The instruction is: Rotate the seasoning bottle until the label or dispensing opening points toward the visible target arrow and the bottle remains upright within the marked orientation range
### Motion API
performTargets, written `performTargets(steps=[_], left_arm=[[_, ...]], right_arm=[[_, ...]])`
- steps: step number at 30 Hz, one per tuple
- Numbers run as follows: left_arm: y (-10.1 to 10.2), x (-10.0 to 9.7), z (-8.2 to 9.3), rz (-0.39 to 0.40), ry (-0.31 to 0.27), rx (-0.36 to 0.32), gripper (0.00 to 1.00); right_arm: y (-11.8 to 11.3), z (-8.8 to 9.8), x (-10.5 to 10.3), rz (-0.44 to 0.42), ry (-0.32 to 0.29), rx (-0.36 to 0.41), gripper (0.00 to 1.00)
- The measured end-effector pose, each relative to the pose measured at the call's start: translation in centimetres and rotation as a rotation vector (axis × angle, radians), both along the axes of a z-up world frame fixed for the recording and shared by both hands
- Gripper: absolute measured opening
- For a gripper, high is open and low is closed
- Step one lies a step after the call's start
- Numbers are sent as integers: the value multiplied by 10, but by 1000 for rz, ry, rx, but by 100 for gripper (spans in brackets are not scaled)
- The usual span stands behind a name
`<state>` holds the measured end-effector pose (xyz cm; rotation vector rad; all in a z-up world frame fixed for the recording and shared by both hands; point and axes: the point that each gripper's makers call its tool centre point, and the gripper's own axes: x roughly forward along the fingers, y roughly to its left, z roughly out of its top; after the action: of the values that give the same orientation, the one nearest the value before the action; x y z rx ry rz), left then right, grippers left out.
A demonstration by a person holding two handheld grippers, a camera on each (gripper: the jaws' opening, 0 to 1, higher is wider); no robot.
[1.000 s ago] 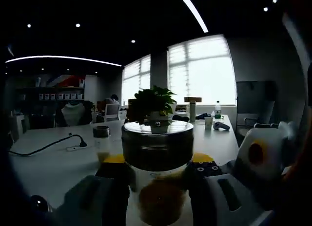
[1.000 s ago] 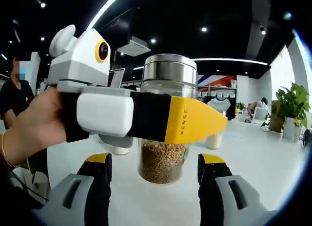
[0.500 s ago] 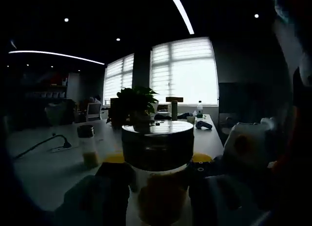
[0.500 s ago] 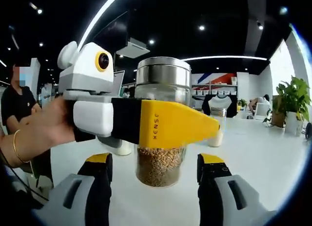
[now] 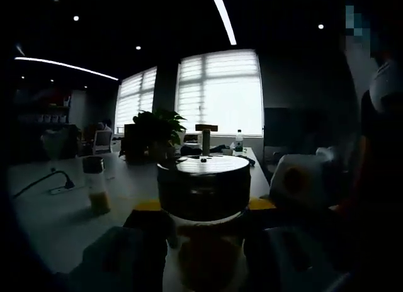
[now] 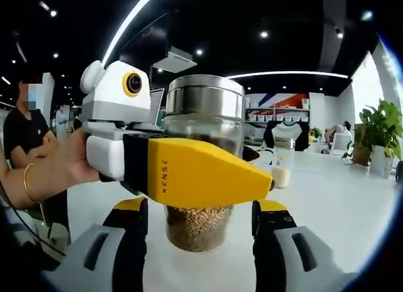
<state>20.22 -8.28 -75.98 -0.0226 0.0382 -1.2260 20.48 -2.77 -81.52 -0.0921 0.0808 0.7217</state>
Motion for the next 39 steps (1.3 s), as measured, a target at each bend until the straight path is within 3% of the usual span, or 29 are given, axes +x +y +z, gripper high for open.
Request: performTargets(steps=[10,14,15,27,39], left_arm=[[0,-7,-4,-54,1,15,48],[0,-9,-6,-66,0,21,48],[0,-9,-5,-70,2,15,48],[-1,-14,-1,-112,7,6,48],[-3,-18,-1,-110,0,28,48]], right_arm=[[5,7,-5,63,-11,33,53],[8,9,-11,138,-9,59,42],[4,8,-8,116,-3,62,41],[7,13,-12,179,6,88,40],[7,14,-16,178,-10,108,40]])
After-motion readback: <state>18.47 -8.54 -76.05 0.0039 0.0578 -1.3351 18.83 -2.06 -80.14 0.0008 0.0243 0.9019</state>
